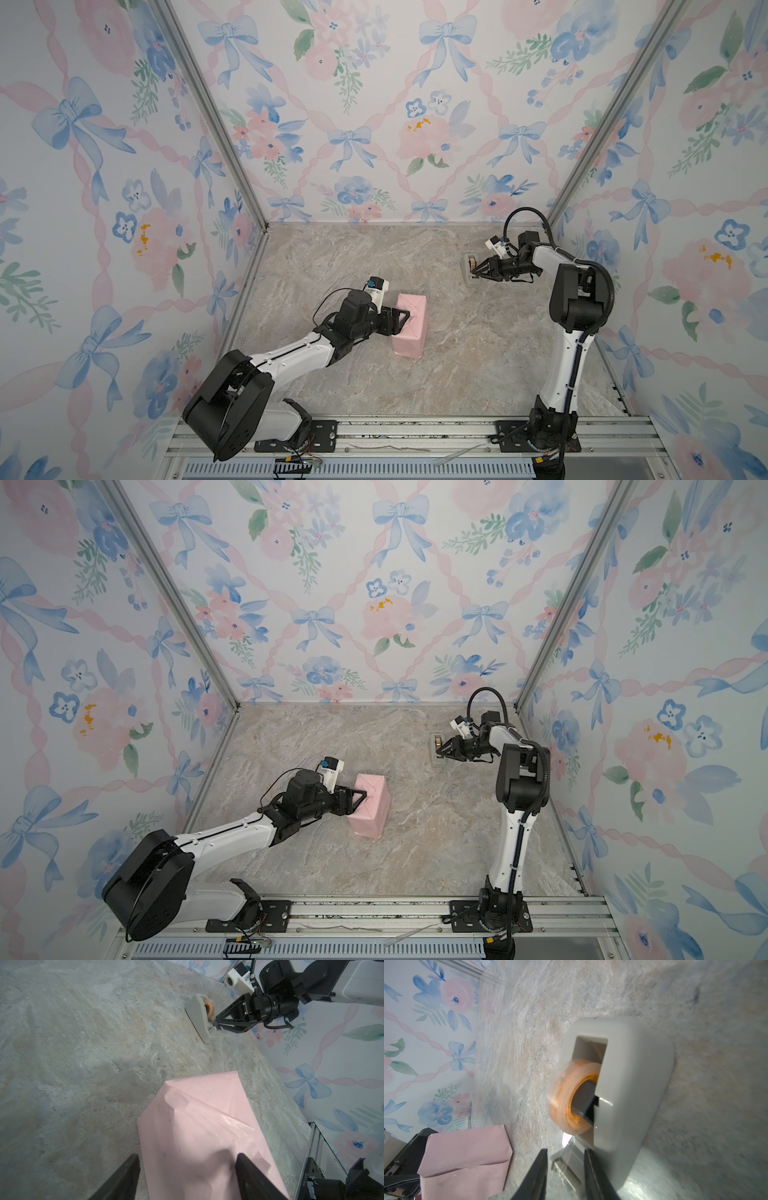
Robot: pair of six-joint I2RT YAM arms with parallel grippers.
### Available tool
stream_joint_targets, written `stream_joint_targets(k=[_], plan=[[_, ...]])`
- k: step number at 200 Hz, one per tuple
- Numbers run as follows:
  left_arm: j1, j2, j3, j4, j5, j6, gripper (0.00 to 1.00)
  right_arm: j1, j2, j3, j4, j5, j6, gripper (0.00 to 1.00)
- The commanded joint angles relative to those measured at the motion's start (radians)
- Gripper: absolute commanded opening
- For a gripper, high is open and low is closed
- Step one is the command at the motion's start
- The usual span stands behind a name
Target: Wrap the gift box in paper
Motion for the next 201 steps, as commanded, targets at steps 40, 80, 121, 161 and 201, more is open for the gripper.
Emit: stream_joint_targets(k=[40,80,121,161,201], plan=[[-0.003,0.028,0.002,-0.089,-0.017,0.035,0.74,0.018,0.083,0.087,-0.138,-0.038,-0.062,0.32],[-0.003,0.029,0.003,-0.089,-0.017,0.039,0.74,0.016,0.115,0.129,-0.184,-0.061,-0.078,0.3],[-0.004,0.034,0.005,-0.089,-0.014,0.041,0.74,0.015,0.134,0.158,-0.218,-0.073,-0.089,0.26],[-0.004,0.041,0.01,-0.089,-0.01,0.041,0.74,0.016,0.161,0.192,-0.25,-0.092,-0.099,0.2],[-0.005,0.041,0.008,-0.09,-0.012,0.043,0.74,0.014,0.164,0.209,-0.261,-0.118,-0.104,0.15]])
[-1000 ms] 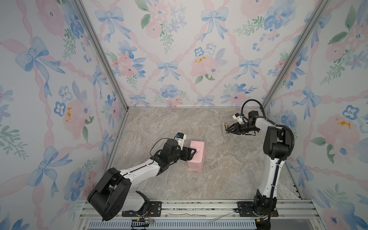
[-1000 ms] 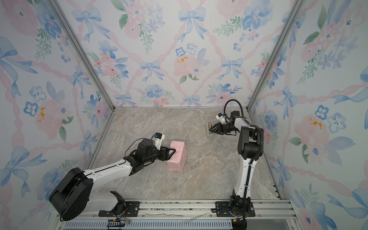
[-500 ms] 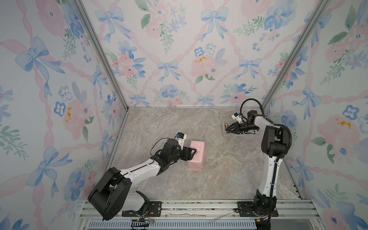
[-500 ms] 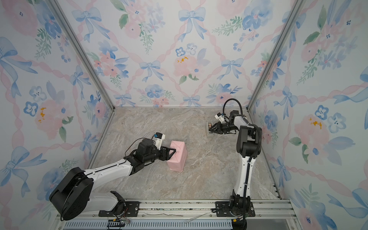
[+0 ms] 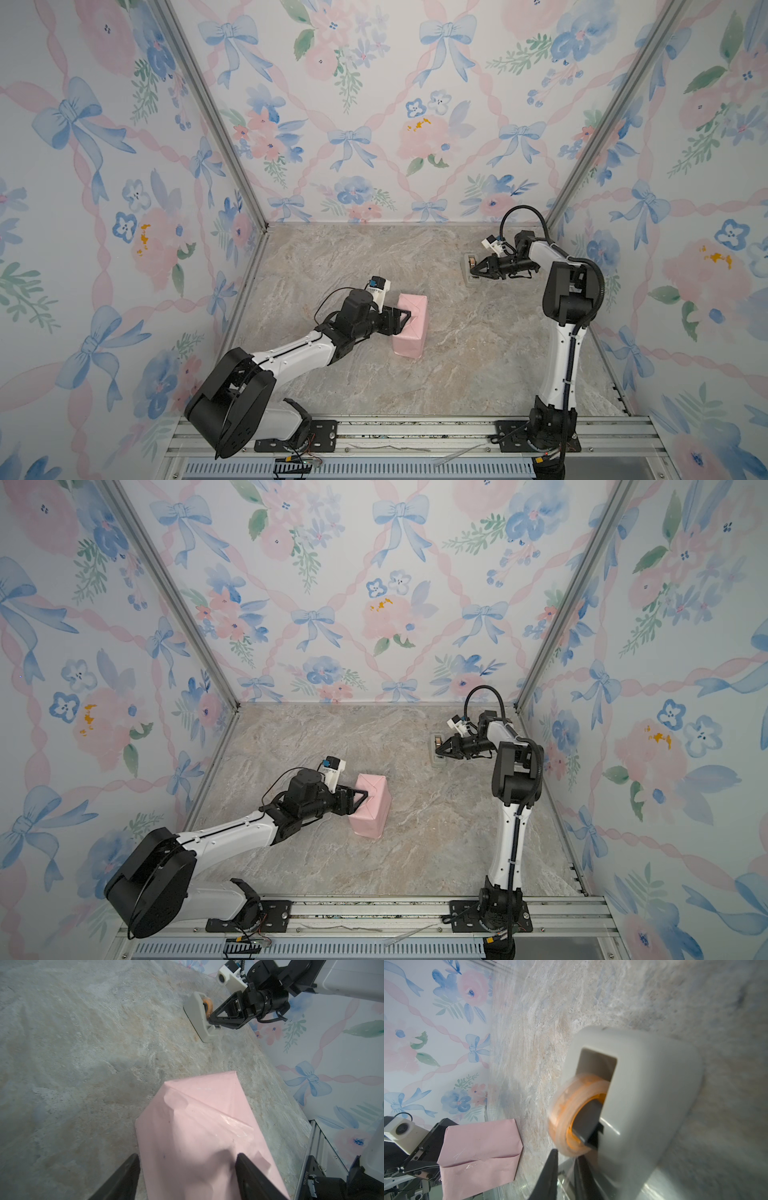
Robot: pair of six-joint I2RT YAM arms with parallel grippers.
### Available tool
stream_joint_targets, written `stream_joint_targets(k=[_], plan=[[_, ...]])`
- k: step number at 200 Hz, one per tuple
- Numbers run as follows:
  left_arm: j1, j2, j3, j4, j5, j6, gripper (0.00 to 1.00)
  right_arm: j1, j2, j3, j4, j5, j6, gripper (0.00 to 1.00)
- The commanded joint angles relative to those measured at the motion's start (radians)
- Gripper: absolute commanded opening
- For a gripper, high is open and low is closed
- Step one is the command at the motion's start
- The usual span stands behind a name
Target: Wrap the gift box in paper
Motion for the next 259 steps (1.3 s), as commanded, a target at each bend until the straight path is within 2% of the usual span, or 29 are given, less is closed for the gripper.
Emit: stream_joint_targets(k=[1,61,94,136,170,259], plan=[[-0.003,0.026,-0.005,-0.086,-0.017,0.033,0.74,0.013,0.032,0.023,-0.07,-0.036,-0.014,0.14],[-0.003,0.021,-0.004,-0.087,-0.018,0.035,0.74,0.007,-0.025,-0.01,-0.068,-0.088,-0.001,0.0],[-0.003,0.021,-0.007,-0.086,-0.019,0.036,0.74,0.002,-0.111,-0.094,-0.004,-0.112,0.048,0.0],[-0.003,0.024,-0.005,-0.085,-0.018,0.037,0.74,-0.01,-0.224,-0.24,0.194,-0.114,0.232,0.0],[-0.005,0.021,-0.003,-0.087,-0.016,0.038,0.74,-0.015,-0.267,-0.309,0.272,-0.11,0.328,0.0],[-0.005,0.019,-0.008,-0.086,-0.016,0.042,0.74,-0.024,-0.48,-0.645,0.514,-0.024,0.498,0.0]])
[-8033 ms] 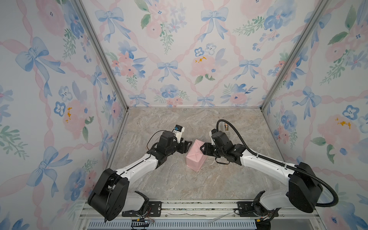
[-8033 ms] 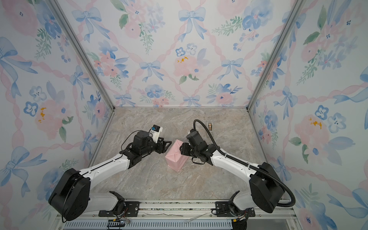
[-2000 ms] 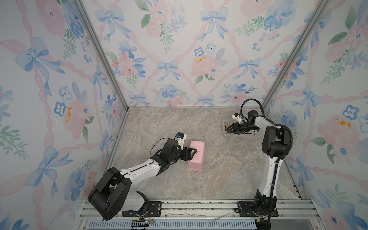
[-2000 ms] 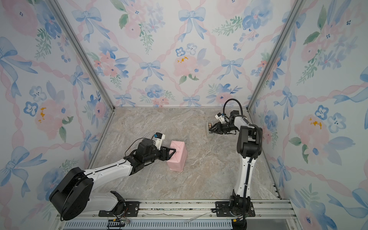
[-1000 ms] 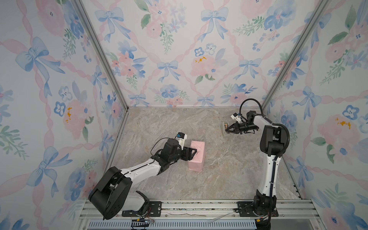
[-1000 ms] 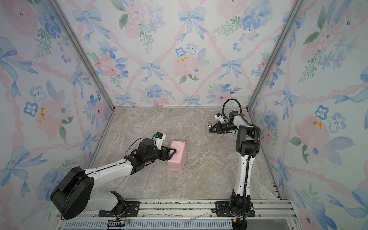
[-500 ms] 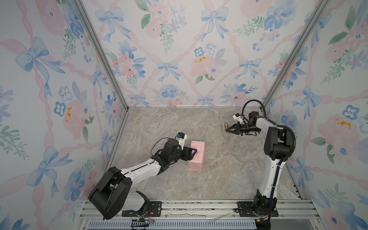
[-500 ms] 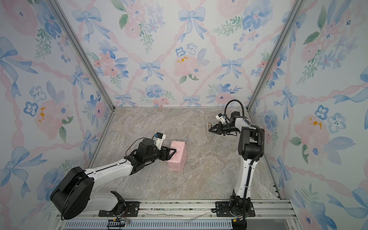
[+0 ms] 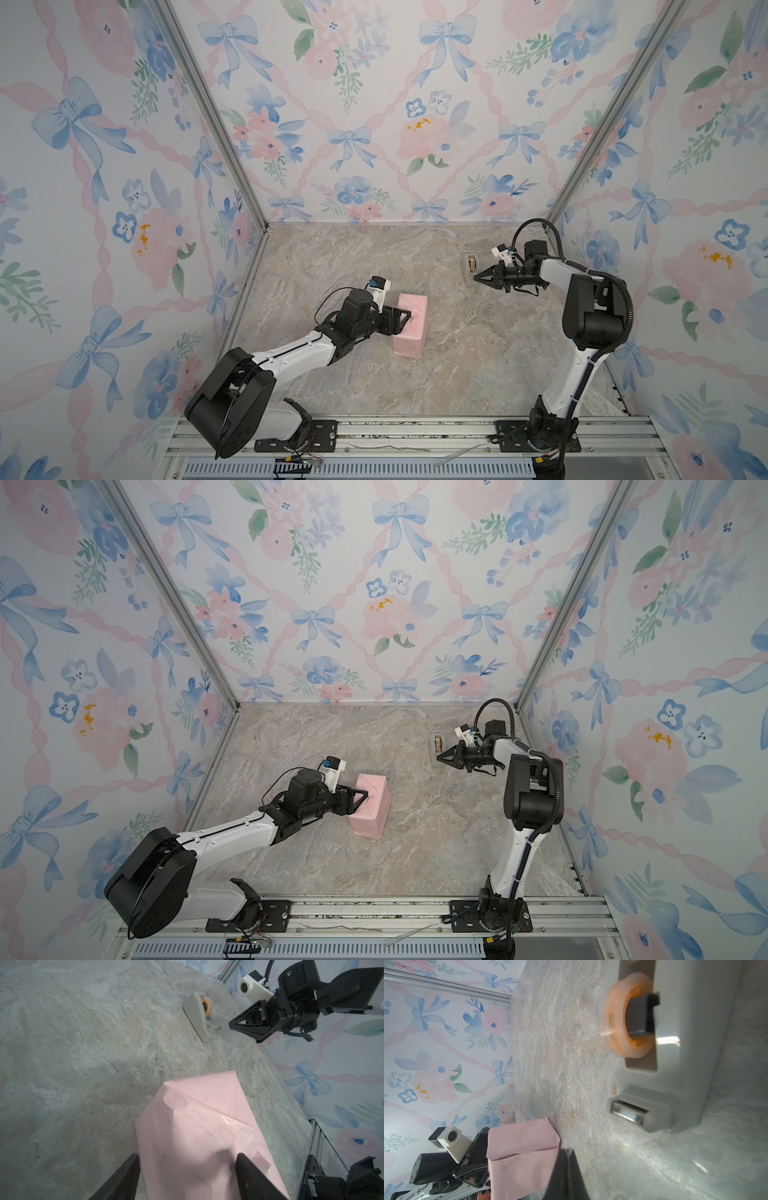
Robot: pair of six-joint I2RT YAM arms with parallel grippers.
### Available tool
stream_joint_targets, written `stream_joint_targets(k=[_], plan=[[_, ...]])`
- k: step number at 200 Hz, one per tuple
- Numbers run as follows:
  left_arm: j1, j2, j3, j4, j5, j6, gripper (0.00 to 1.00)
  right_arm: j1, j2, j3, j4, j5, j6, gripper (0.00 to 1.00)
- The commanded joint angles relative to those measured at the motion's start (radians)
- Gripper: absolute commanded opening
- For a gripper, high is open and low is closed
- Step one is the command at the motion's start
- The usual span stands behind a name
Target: Wrap the gift box in paper
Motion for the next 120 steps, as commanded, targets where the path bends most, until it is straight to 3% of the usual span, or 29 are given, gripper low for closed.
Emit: stream_joint_targets(k=[1,57,120], plan=[[-0.004,0.018,-0.007,-0.086,-0.018,0.038,0.74,-0.009,-0.071,-0.077,0.081,0.017,0.061,0.0],[-0.007,0.014,-0.008,-0.086,-0.023,0.038,0.74,-0.007,-0.109,-0.232,0.238,0.055,0.142,0.0],[-0.009,0.015,-0.005,-0.087,-0.023,0.039,0.74,-0.002,-0.061,-0.269,0.35,0.097,0.206,0.0]])
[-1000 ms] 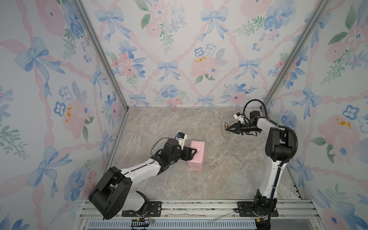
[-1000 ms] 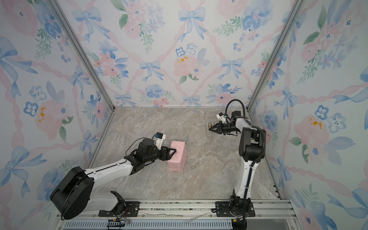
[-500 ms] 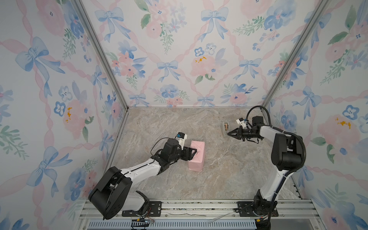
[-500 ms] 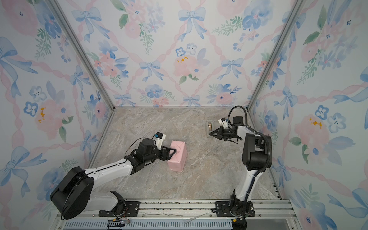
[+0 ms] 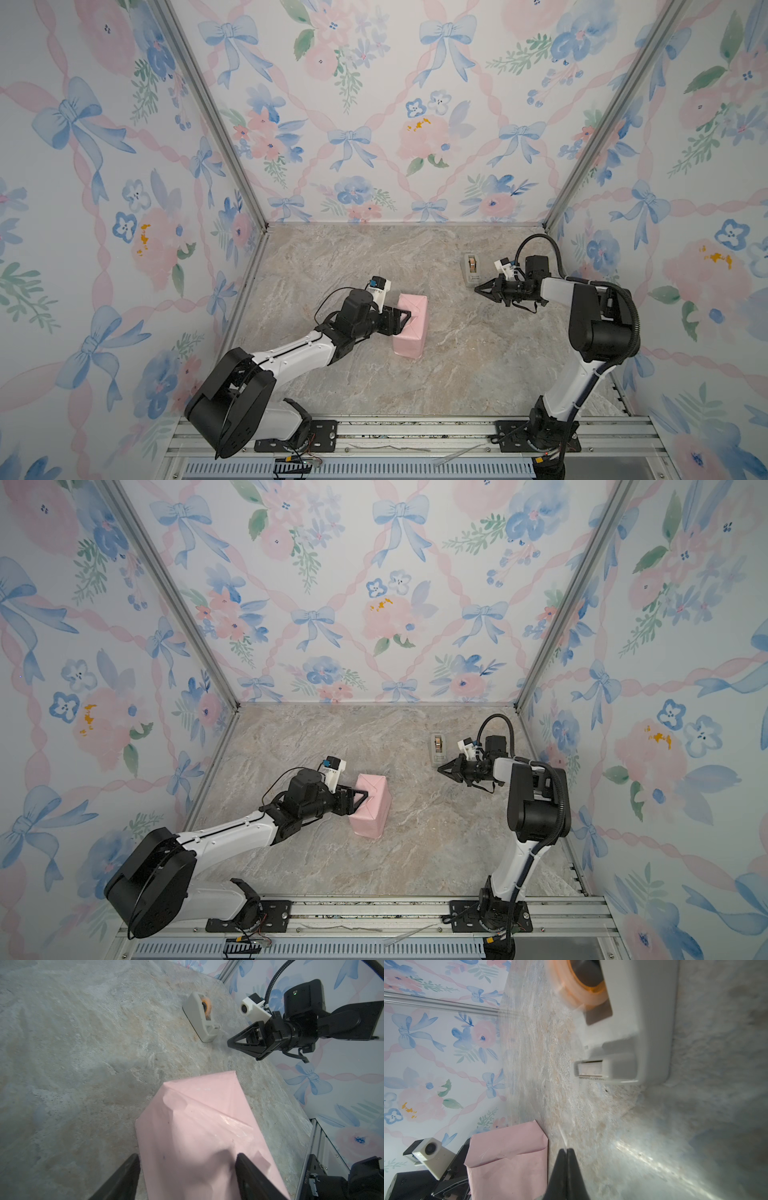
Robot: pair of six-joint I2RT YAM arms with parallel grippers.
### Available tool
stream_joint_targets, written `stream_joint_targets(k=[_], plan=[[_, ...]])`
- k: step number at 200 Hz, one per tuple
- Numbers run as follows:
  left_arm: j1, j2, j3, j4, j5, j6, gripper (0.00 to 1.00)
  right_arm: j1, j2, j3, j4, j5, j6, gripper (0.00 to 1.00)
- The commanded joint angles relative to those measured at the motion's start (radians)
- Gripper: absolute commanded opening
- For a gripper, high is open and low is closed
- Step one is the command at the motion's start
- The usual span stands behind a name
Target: Wrap the gift box in paper
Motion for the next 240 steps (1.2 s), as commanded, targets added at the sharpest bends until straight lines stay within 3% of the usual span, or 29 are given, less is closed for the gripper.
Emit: stream_joint_targets(k=[1,90,240], plan=[[-0.006,0.015,-0.005,-0.087,-0.023,0.033,0.74,-0.001,0.026,-0.013,0.056,0.024,0.035,0.0],[-0.01,0.023,-0.005,-0.087,-0.024,0.034,0.74,0.01,0.076,0.021,-0.019,0.126,0.01,0.0],[-0.013,0.009,-0.009,-0.086,-0.031,0.037,0.74,0.059,0.069,0.08,-0.22,0.487,-0.014,0.0]])
